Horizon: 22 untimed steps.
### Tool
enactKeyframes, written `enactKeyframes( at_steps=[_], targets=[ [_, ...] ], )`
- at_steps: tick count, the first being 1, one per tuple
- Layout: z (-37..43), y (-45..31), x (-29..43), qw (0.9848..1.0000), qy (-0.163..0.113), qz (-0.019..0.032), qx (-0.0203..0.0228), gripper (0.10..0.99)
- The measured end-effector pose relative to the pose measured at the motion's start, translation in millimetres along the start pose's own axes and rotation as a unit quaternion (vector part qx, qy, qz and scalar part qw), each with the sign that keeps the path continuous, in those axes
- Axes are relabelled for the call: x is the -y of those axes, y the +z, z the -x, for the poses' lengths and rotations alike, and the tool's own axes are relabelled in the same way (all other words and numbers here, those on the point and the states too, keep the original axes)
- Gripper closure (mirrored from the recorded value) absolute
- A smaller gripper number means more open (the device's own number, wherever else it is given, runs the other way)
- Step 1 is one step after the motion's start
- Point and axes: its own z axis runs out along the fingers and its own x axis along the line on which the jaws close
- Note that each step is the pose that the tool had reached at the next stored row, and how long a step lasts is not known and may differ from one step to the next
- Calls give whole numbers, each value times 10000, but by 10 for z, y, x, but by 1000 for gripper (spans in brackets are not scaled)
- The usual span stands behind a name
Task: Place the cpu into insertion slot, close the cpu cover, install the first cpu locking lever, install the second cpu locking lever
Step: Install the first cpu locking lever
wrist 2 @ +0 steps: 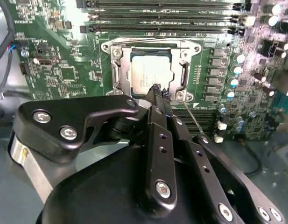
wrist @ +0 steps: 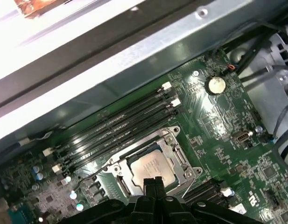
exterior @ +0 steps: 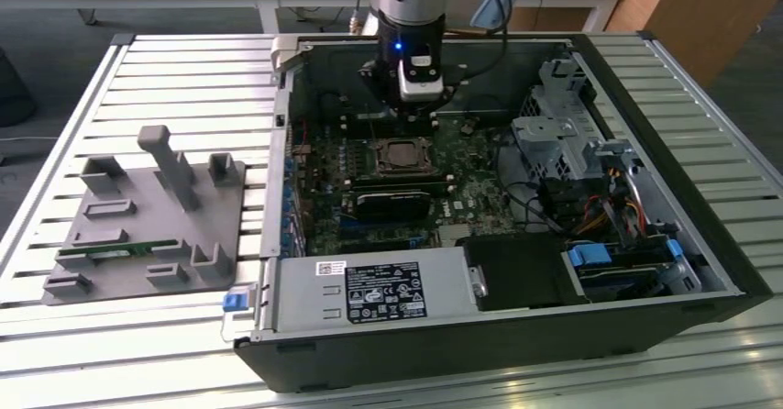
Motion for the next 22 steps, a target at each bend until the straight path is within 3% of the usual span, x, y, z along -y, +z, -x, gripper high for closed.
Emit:
enactKeyframes(
  at_steps=[6,12,14,22],
  targets=[
    [0,1,0,9986,-520,12,-8,980],
    [0,2,0,9943,-1061,24,-15,980],
    [0,3,0,9902,-1396,31,-20,980],
    [1,3,0,9794,-2018,45,-29,980]
  ],
)
